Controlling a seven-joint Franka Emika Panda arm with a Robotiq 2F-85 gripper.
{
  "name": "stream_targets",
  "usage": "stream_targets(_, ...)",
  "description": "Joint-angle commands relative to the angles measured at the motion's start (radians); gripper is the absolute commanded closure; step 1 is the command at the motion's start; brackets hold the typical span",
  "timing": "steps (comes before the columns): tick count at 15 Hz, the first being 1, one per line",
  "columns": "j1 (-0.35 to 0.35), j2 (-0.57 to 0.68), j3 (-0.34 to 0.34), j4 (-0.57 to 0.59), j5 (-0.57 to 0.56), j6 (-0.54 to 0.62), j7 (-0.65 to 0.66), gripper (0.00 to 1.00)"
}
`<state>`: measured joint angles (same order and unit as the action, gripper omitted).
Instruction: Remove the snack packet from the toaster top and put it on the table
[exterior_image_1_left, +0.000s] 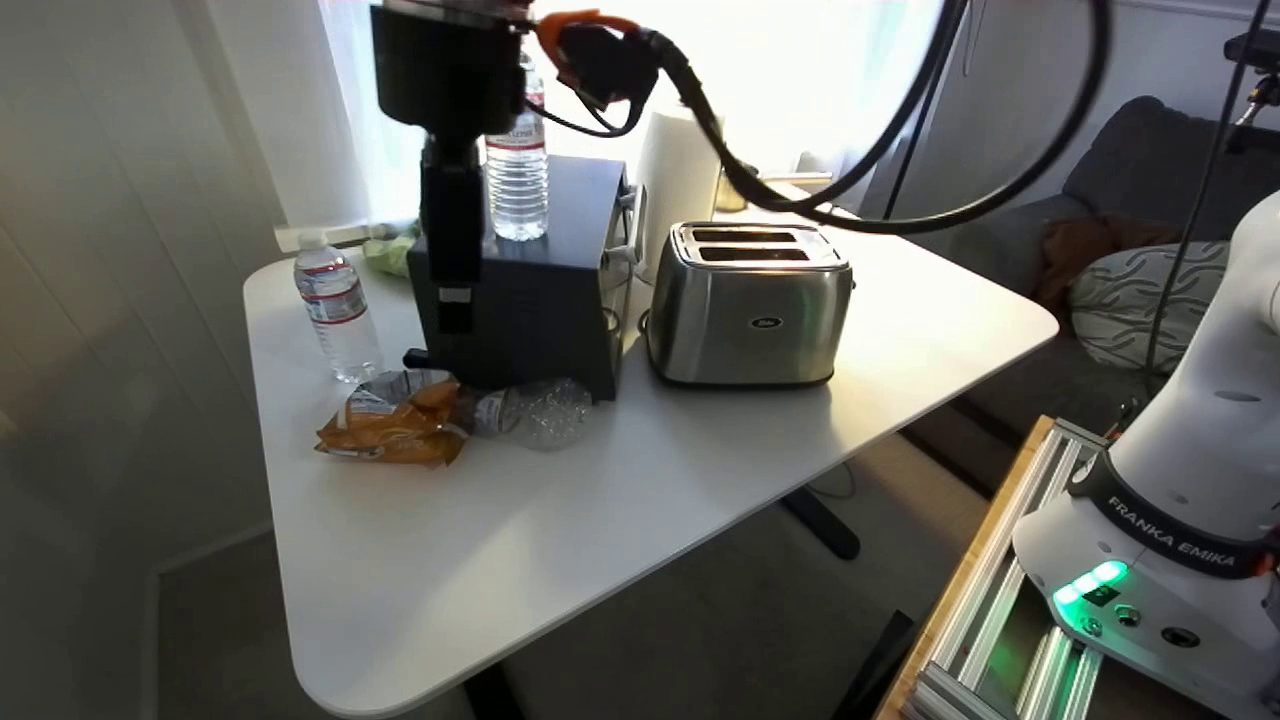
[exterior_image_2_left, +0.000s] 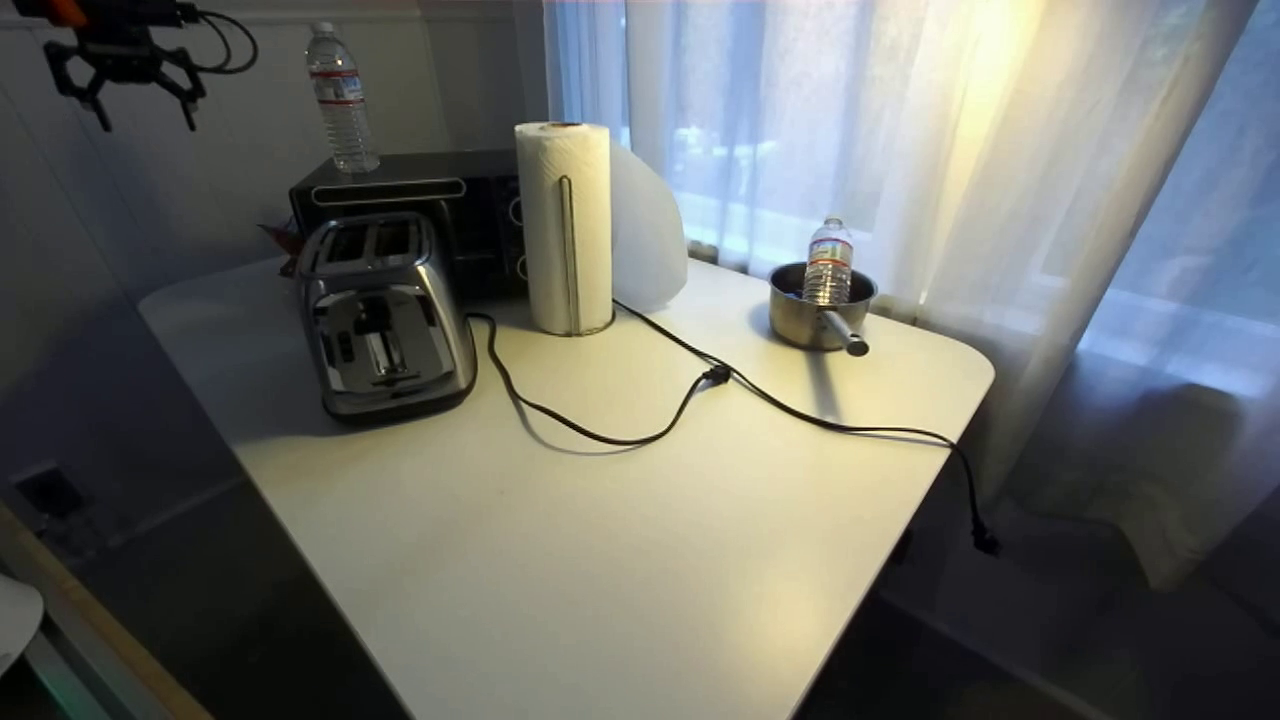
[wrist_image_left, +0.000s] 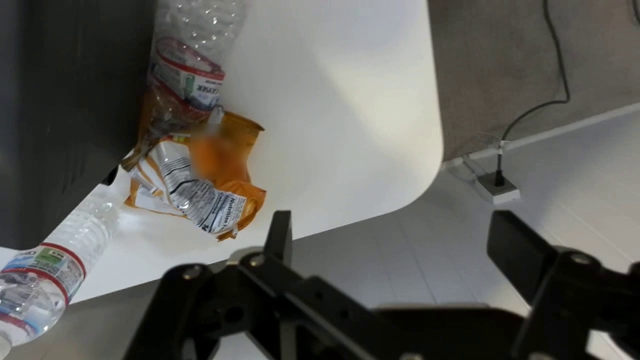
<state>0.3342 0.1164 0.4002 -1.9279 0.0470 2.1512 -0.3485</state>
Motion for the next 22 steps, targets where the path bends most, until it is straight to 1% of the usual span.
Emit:
stream_targets(1,0.000,-0.237,-0.006,-0.153,0.131,-0.112,0.028,0.00)
stream_targets(3,0.009,-0.347,-0.026,-0.205,0.171,-0.198,0.054,0.00)
stream_targets(4,0.010,-0.406,-0.038,-0.233,0.171,-0.253,0.088,0.00)
stream_targets(6,0.005,-0.513,-0.060,-0.268,0.155,-0.366,0.172,0.00)
stream_targets(9,-0.013,-0.681,-0.104,-0.330,0.119,-0.495,0.271,0.00)
stream_targets(11,-0.035,-0.786,-0.144,-0.358,0.096,-0.577,0.313,0.00)
stream_targets(13,-0.071,-0.886,-0.187,-0.386,0.054,-0.643,0.333,0.00)
stream_targets(16,-0.144,-1.013,-0.247,-0.420,-0.048,-0.704,0.337,0.00)
stream_targets(19,-0.225,-1.085,-0.306,-0.423,-0.184,-0.710,0.321,0.00)
stream_targets(20,-0.190,-1.014,-0.286,-0.389,-0.120,-0.710,0.319,0.00)
stream_targets(22,-0.220,-1.054,-0.312,-0.399,-0.159,-0.711,0.317,0.00)
